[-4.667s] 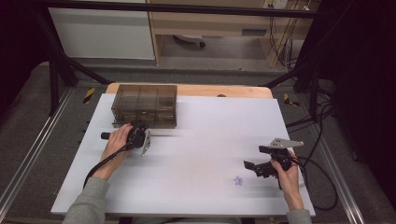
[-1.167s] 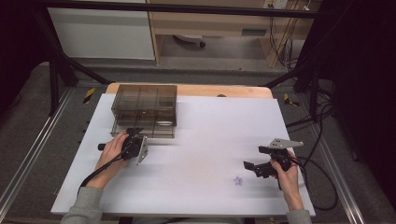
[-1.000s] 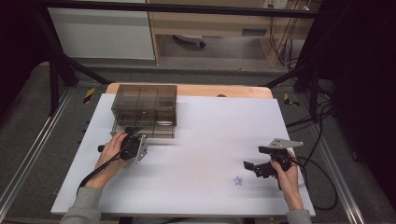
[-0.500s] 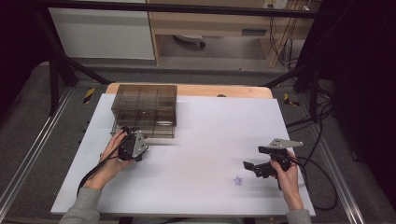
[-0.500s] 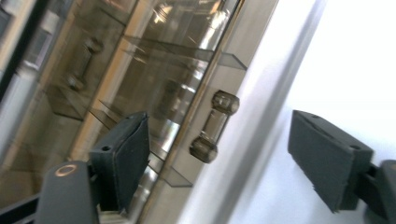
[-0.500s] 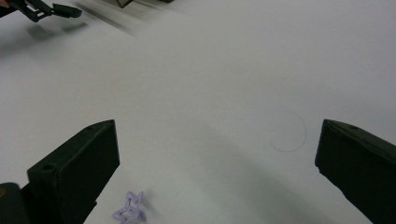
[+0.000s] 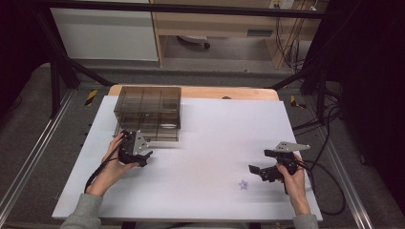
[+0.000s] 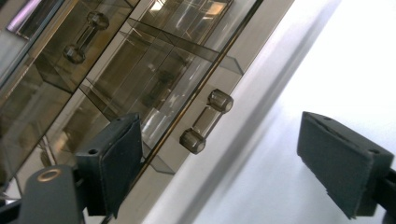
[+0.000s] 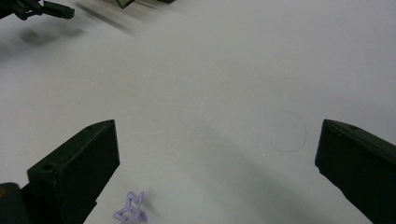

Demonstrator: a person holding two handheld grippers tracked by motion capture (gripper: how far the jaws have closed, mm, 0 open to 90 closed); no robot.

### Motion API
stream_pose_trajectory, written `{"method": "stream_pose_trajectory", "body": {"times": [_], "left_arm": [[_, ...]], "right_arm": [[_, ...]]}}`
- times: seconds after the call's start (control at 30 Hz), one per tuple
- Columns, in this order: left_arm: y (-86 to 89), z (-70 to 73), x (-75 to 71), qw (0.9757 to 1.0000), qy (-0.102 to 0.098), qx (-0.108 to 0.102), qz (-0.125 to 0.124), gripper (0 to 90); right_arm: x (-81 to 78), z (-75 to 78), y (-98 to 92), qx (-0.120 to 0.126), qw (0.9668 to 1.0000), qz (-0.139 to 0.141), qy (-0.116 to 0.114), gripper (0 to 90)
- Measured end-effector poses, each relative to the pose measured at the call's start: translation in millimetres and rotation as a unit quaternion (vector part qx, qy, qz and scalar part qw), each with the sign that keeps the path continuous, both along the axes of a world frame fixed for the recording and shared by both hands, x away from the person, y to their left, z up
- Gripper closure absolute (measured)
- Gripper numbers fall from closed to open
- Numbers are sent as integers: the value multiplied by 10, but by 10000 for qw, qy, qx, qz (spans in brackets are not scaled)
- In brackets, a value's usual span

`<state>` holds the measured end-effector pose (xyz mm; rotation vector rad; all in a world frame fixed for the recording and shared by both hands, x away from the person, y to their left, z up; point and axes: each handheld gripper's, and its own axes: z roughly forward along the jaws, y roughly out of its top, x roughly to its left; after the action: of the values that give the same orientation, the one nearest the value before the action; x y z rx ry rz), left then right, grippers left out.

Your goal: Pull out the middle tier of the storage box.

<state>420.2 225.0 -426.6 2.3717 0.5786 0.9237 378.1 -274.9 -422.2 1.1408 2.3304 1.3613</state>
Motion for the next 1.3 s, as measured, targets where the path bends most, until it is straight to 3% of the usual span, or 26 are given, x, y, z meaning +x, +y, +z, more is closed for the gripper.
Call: {"method": "stream_pose_trajectory", "body": {"times": [0.4,0.63,0.93,1.3], "left_arm": [[28,61,-87,9979,236,-566,190,94],[51,99,-131,9930,470,-1051,262,84],[93,96,-186,9899,615,-1229,352,83],[188,107,-277,9820,793,-1662,409,82]], "right_arm": [[0,-8,12,-2,10000,10,28,5],[-2,-7,11,6,10000,26,36,5],[1,-17,18,21,10000,57,58,5],[1,-22,29,32,9999,64,88,5]]}}
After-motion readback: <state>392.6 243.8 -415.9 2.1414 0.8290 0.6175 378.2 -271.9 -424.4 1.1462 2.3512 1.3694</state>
